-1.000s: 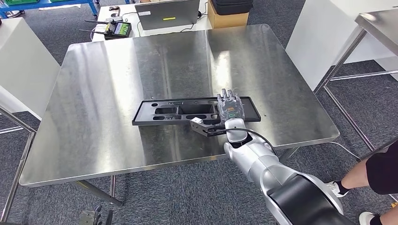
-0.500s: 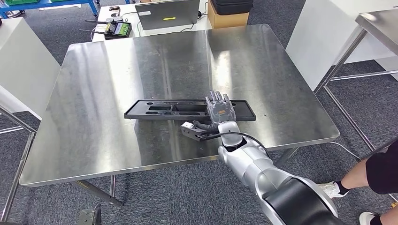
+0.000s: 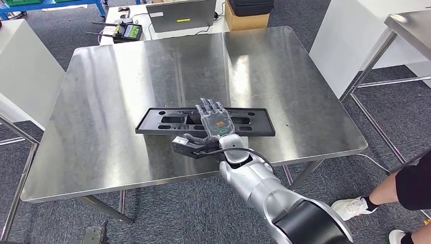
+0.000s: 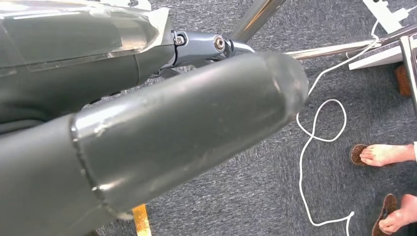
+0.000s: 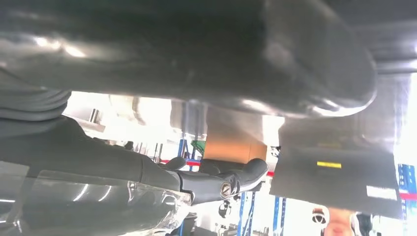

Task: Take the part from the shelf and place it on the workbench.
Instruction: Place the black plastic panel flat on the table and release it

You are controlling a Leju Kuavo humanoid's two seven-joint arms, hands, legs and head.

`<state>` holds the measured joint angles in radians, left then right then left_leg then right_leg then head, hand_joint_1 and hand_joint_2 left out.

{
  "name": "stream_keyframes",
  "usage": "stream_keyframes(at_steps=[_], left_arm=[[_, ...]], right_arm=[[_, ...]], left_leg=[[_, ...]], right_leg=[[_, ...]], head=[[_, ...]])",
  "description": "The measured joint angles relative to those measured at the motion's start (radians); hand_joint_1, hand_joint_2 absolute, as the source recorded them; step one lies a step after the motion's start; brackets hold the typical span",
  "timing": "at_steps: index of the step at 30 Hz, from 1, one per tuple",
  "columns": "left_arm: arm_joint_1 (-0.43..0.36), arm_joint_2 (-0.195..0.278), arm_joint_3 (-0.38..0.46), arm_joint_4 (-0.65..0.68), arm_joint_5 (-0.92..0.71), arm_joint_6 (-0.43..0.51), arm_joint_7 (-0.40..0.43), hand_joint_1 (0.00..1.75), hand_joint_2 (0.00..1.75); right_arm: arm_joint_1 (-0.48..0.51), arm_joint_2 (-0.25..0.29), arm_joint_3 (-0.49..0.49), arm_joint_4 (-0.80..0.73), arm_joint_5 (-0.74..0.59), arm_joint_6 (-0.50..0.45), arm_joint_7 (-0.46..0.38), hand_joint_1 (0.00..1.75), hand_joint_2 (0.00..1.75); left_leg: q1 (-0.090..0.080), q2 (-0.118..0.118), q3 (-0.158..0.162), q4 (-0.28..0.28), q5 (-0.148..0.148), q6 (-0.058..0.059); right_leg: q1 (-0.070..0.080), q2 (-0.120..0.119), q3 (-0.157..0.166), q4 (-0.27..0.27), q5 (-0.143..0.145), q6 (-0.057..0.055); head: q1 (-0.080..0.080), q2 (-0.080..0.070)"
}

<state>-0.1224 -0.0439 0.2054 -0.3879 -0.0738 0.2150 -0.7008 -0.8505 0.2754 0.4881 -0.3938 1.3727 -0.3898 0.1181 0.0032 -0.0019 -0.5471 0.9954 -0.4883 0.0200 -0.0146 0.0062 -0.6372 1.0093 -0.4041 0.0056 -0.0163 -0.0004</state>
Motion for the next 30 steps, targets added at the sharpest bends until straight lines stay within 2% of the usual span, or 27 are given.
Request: stream_keyframes(at_steps=[15,19,21,24,28,30], left_arm=[[0.005,0.001,0.002,-0.002,0.0,0.007,0.0,0.0,0.0],[0.012,0.001,0.003,-0.007,0.001,0.013,0.0,0.0,0.0],[0.019,0.001,0.004,-0.013,0.003,0.019,0.0,0.0,0.0],[0.026,0.001,0.012,-0.017,0.008,0.028,0.0,0.0,0.0],[0.037,0.001,0.025,-0.019,0.01,0.038,0.0,0.0,0.0],[0.043,0.001,0.029,-0.019,0.01,0.04,0.0,0.0,0.0]], right_arm=[[0.011,0.007,-0.031,-0.058,-0.003,-0.014,-0.016,0.0,0.0],[0.023,0.01,-0.041,-0.079,-0.048,-0.043,-0.075,0.0,0.0],[0.039,0.019,-0.06,-0.106,-0.137,-0.048,-0.162,0.0,0.0],[0.075,0.044,-0.107,-0.171,-0.354,-0.003,-0.318,0.0,0.0],[0.147,0.061,-0.141,-0.319,-0.796,0.188,-0.494,0.0,0.0],[0.189,0.062,-0.144,-0.404,-0.959,0.274,-0.542,0.0,0.0]], left_leg=[[0.0,0.0,0.0,0.0,0.0,0.0],[0.0,0.0,0.0,0.0,0.0,0.0],[0.0,0.0,0.0,0.0,0.0,0.0],[0.0,0.0,0.0,0.0,0.0,0.0],[0.0,0.0,0.0,0.0,0.0,0.0],[0.0,0.0,0.0,0.0,-0.001,-0.001]], right_leg=[[-0.001,0.0,0.001,0.0,0.0,0.0],[0.0,0.0,0.001,0.0,0.0,0.0],[0.0,0.0,0.001,0.0,0.0,0.0],[0.0,0.0,0.0,0.0,0.0,0.0],[0.0,0.0,0.001,0.0,0.0,0.0],[0.0,0.0,0.001,0.0,0.0,0.0]], head=[[0.0,0.0],[0.0,0.0],[0.0,0.0],[0.0,0.0],[0.0,0.0],[0.0,0.0]])
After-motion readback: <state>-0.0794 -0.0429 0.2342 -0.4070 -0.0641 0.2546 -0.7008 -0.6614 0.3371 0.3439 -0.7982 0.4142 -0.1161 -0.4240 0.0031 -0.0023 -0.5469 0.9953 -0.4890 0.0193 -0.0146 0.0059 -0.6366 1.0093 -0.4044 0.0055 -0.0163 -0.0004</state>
